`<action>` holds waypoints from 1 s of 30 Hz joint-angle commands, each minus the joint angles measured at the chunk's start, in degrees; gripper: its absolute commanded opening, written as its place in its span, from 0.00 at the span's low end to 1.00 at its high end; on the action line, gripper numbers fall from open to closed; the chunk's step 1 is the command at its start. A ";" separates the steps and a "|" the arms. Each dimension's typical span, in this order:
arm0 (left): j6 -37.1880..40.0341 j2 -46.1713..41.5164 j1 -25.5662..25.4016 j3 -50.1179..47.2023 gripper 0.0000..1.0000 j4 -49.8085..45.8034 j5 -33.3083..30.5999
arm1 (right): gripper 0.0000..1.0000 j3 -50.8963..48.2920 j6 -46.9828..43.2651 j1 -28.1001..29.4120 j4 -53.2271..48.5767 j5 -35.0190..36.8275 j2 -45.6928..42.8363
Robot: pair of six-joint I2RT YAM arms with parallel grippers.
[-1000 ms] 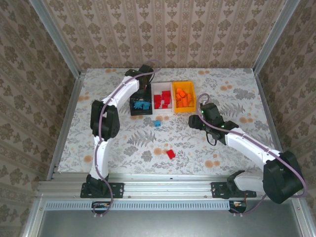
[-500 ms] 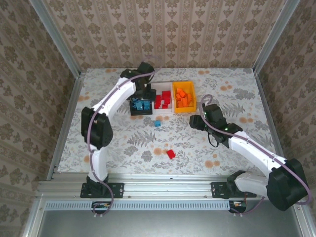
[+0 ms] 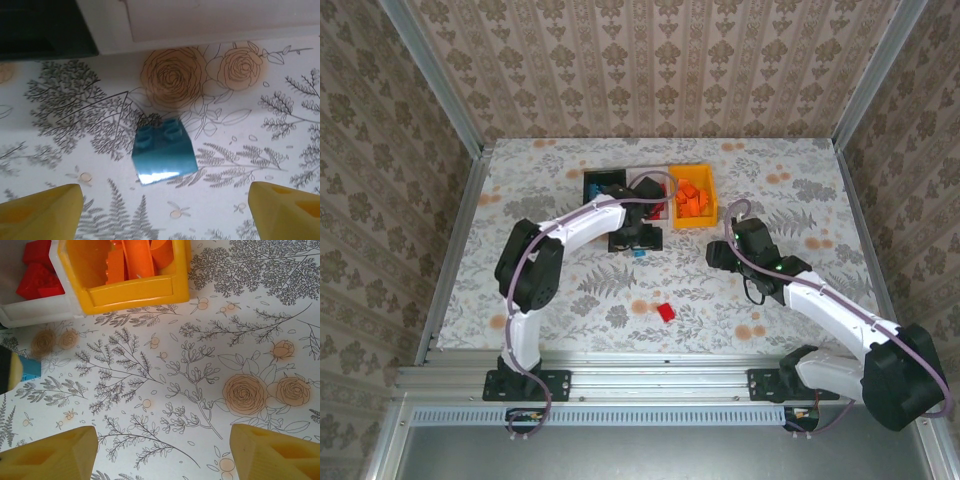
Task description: Sort the legos into containers by color
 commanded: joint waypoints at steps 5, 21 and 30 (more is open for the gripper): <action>-1.96 6.08 0.16 3.26 0.78 0.82 1.63 | 0.71 -1.33 0.12 0.25 -0.59 1.10 -1.11; 0.05 7.30 0.40 4.47 0.34 -0.07 -3.83 | 0.69 -2.47 0.20 0.23 -0.19 1.10 -1.76; 5.17 -1.35 1.64 7.57 0.29 -5.17 -8.83 | 0.68 -2.58 0.49 0.30 -0.66 0.71 -2.17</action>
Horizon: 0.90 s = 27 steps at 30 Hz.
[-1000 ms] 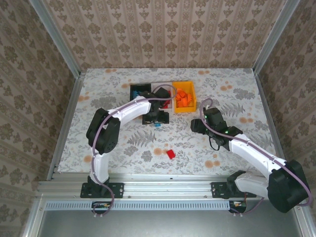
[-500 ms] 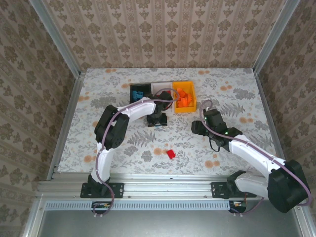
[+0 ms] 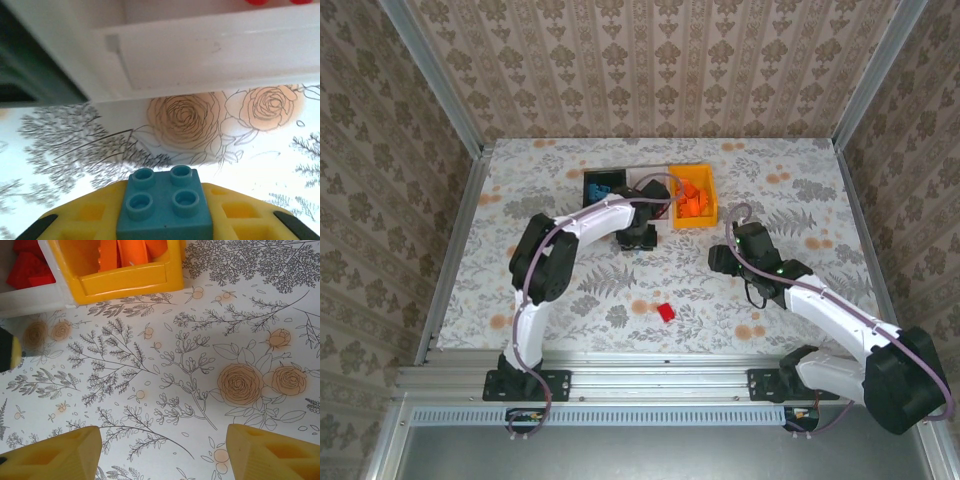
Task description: Sort the legos into containers by color
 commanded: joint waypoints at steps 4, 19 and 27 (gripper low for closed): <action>8.48 -6.52 7.74 9.67 0.29 -8.28 -3.72 | 0.68 -0.90 0.87 0.34 -0.15 0.03 -0.69; 17.45 14.69 17.83 40.95 0.40 -18.39 -2.05 | 0.68 -0.98 1.23 0.41 -1.32 -0.44 -0.57; 17.98 14.53 18.08 42.10 0.79 -18.84 -0.60 | 0.68 0.57 1.28 0.86 -3.00 -0.59 -0.98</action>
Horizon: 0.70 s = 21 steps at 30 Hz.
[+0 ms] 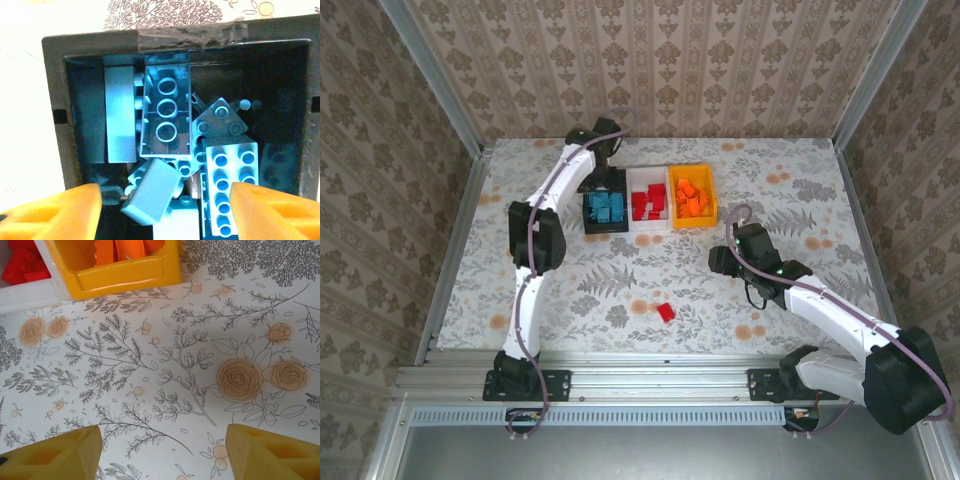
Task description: Sort the legos into containers by color
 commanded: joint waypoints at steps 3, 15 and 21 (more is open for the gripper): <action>1.37 -6.93 -0.58 -0.40 0.85 -0.77 1.68 | 0.68 1.33 1.33 2.32 -3.84 -0.24 -1.32; -7.37 -61.15 -2.55 -65.88 1.00 37.00 7.48 | 0.75 5.97 3.94 27.34 -9.19 0.60 12.29; -14.43 -77.05 2.76 -91.14 1.00 44.02 15.35 | 0.75 13.83 2.73 33.28 -8.95 2.83 26.41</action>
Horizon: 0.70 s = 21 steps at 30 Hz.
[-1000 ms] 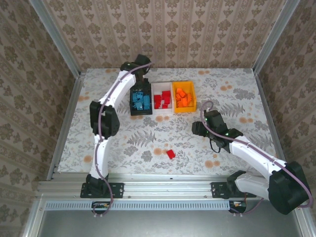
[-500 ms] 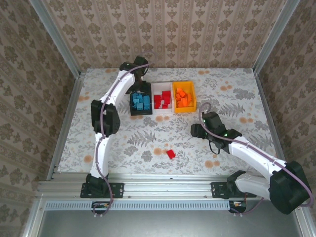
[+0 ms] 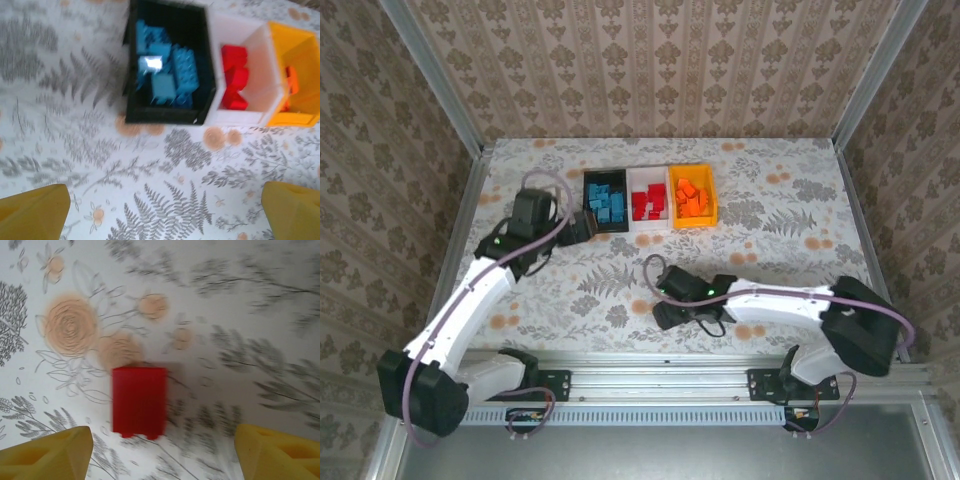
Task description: Sort the legos into containers by color
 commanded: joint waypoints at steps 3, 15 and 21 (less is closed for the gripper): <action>-7.96 -5.83 1.63 -14.14 1.00 6.98 7.90 | 0.65 5.38 -0.56 0.63 -0.50 2.37 8.91; -7.47 -12.81 3.25 -21.00 1.00 6.52 7.93 | 0.29 16.55 -3.69 0.04 -8.38 11.01 10.15; -9.81 -14.43 4.26 -24.39 1.00 8.02 8.03 | 0.28 33.07 -11.10 -11.82 -8.62 11.98 16.30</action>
